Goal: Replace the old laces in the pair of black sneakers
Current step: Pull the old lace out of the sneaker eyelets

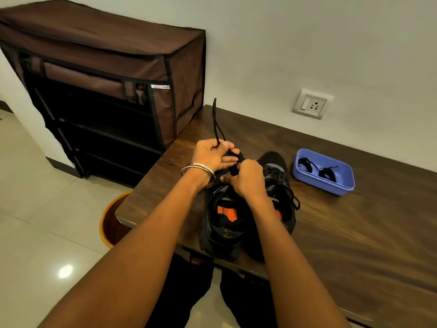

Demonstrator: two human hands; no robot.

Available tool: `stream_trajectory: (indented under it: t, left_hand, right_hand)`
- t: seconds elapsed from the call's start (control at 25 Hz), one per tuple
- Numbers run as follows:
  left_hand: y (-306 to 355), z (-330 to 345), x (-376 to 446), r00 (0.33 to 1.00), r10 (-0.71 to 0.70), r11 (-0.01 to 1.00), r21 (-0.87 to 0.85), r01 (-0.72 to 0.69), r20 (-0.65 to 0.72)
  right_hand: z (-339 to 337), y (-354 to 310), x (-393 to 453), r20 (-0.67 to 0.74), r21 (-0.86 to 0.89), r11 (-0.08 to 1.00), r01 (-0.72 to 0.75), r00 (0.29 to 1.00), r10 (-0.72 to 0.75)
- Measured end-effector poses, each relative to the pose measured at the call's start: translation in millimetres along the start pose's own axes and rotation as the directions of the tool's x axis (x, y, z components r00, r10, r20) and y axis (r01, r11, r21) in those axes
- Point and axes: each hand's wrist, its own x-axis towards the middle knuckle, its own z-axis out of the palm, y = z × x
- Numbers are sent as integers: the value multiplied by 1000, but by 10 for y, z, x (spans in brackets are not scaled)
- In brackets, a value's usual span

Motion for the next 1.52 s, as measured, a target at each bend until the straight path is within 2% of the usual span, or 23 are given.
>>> stream_trajectory:
  t: [0.16,0.28,0.36,0.48,0.56,0.6,0.68,0.72,0.76,0.8,0.84,0.88,0.92,0.96,1.0,1.08,1.16,1.2,1.24,1.32,1.36,1.44,1.52]
  left_hand:
    - [115,-26,25,998,-25,980,-198,11,-66]
    - [385,50,-39,997,-16,901,-433,-21,-81]
    - [626,104,-109,998,29,803,-594,-52,-48]
    - [922,95,-178,993,116,554,-831,-50,18]
    - [999,103,-252,986,160,439,-898,-36,39]
    - [1002,120,-277,987,161,414,-909,-40,29]
    - [954,77,-247,996,76,376,-924,-66,-40]
    - [898,15,-185,996,-13,368,-927,-78,-89]
    - [792,-119,-89,982,-116,413,-906,-91,-151]
    - [669,-275,0,949,-197,548,-830,-102,-246]
    - [526,-450,82,888,-249,760,-646,-69,-387]
    - [386,-610,115,803,-257,925,-377,44,-537]
    - [248,-746,141,729,-221,972,-89,217,-648]
    - [152,-817,122,688,-173,924,126,362,-705]
    - [99,-850,102,702,-144,850,276,448,-698]
    - [89,-794,72,764,-144,683,495,537,-629]
    - [122,-638,42,777,-132,480,647,593,-615]
    - [116,-559,21,809,-72,445,708,549,-583]
    - [82,-490,45,869,1,477,764,433,-494]
    - [24,-344,66,975,131,603,795,64,-178]
    - [12,-264,37,988,154,599,798,-71,-28]
    - [-45,-134,44,968,177,465,851,-243,180]
    - [-95,-23,84,951,191,303,907,-292,242]
  right_hand:
    - [168,26,-20,-77,36,998,-44,996,47]
    - [241,29,-21,-110,81,995,-61,991,70]
    - [264,29,-3,-113,103,992,-74,990,86]
    - [254,41,-4,-123,121,991,-63,989,78]
    - [218,38,-22,-103,153,986,-72,991,88]
    - [196,44,-29,-86,186,979,-78,992,96]
    - [136,49,-56,-48,291,954,-79,994,97]
    - [91,55,-72,-27,365,927,-84,995,101]
    - [28,62,-91,-6,435,895,-100,994,114]
    - [-40,75,-100,26,481,866,-134,990,139]
    - [-98,102,-93,60,501,847,-176,984,169]
    - [-149,131,-81,91,496,842,-210,977,190]
    - [-204,153,-68,120,485,842,-237,971,205]
    - [-241,167,-56,152,471,843,-258,966,210]
    - [-267,167,-52,177,456,850,-265,963,205]
    - [-277,160,-51,201,416,871,-261,961,192]
    - [-269,165,-32,199,411,876,-253,963,185]
    - [-266,166,-25,195,412,877,-249,964,182]
    - [-265,171,-14,194,406,881,-244,965,178]
    - [-254,190,2,195,384,893,-234,966,169]
    - [-254,194,4,192,372,902,-221,969,159]
    - [-259,205,8,177,353,916,-192,975,137]
    - [-282,209,-7,162,342,923,-174,979,125]
